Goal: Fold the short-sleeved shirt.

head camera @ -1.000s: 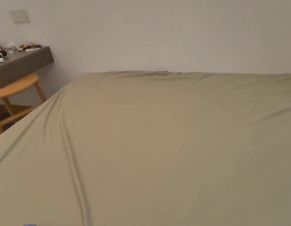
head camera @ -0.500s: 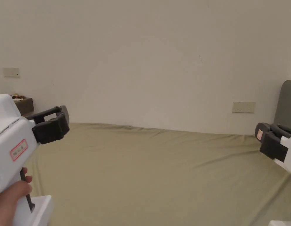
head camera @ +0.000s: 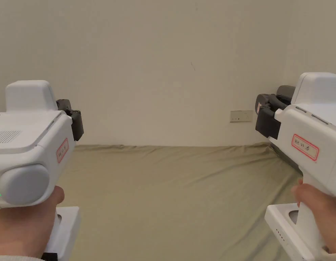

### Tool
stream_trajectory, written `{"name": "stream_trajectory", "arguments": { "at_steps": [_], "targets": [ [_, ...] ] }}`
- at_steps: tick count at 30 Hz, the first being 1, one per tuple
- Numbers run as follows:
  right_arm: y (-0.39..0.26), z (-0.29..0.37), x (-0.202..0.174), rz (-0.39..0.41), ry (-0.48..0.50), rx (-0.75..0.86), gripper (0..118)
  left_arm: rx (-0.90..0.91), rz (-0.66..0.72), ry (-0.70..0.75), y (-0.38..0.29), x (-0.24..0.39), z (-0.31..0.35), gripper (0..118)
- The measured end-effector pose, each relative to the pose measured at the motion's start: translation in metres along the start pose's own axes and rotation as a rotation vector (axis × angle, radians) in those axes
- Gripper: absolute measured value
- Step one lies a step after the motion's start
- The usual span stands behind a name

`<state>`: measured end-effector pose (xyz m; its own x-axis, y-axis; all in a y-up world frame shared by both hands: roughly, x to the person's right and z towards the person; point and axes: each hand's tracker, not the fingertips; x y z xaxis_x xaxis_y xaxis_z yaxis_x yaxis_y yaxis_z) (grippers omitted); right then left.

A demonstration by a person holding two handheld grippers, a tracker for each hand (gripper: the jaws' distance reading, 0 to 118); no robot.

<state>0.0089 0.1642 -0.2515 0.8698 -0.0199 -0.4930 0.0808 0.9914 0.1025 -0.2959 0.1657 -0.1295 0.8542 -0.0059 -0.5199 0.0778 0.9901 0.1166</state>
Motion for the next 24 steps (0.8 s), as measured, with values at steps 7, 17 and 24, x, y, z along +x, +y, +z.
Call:
{"name": "stream_trajectory", "arguments": {
  "at_steps": [7, 17, 24],
  "targets": [
    [-0.003, 0.002, -0.002, 0.002, -0.005, -0.008, 0, -0.005, -0.017, -0.033, -0.001, 0.004, 0.001, 0],
    [-0.007, 0.002, 0.002, 0.004, -0.012, -0.021, 0, -0.03, -0.017, -0.038, -0.004, 0.007, 0.001, 0],
    [-0.01, 0.002, 0.0, 0.017, -0.016, -0.029, 0, -0.039, -0.03, -0.044, -0.007, 0.011, 0.002, 0]
  ]
}}
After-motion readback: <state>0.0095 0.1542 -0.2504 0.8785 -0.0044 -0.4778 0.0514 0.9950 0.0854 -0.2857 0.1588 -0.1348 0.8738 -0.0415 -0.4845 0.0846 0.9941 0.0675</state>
